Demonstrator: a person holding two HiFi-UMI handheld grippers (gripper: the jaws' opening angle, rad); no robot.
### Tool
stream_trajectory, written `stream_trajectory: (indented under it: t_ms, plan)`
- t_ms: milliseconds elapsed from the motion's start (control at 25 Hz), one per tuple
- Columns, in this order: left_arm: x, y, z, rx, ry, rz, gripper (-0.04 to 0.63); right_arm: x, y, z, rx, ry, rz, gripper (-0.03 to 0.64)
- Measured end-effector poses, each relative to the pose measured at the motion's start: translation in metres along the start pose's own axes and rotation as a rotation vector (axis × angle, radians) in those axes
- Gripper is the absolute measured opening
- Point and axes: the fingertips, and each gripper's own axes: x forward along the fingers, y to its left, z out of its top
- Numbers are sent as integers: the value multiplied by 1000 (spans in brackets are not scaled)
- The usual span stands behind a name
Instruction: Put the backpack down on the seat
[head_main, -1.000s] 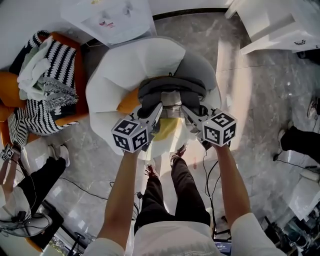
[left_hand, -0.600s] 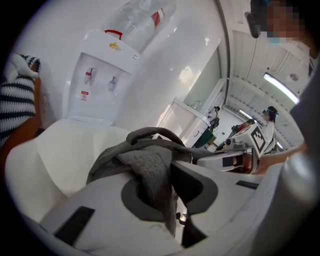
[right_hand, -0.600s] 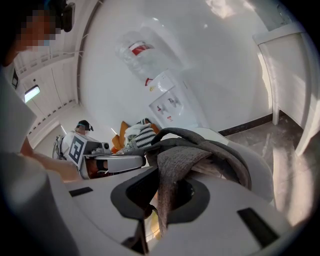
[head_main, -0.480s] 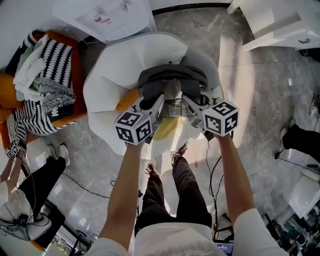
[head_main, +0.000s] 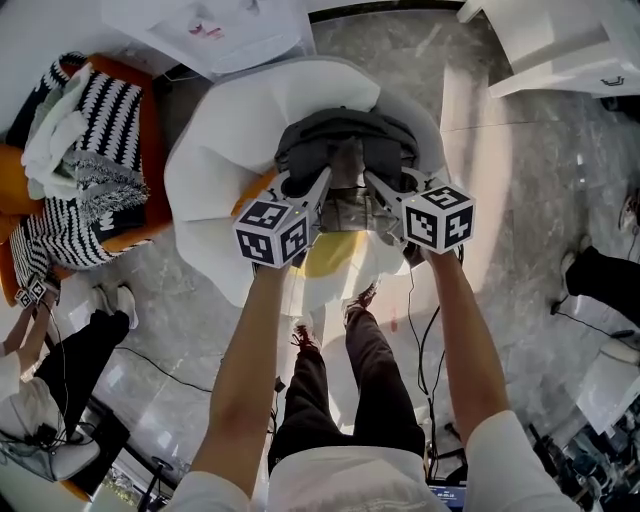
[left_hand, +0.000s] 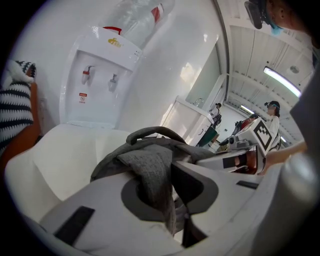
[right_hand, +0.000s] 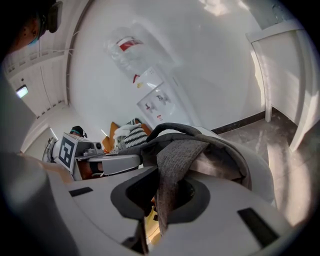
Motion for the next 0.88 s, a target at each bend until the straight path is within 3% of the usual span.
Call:
stream_trajectory:
  t_ms: [280, 520, 600, 760, 880]
  plan:
    - [15, 12, -2, -46, -12, 35, 72, 14, -15, 3, 34, 5, -58, 41]
    - [21, 26, -1, -54, 12, 93, 138, 16, -23, 9, 36, 8, -81, 86]
    - [21, 29, -3, -52, 28, 109, 204, 15, -25, 8, 33, 5, -107, 110]
    - [24, 29, -12, -54, 76, 135, 402, 6, -36, 6, 24, -18, -195, 175]
    - [21, 34, -16, -64, 78, 168, 419, -2, -44, 4, 23, -21, -234, 176]
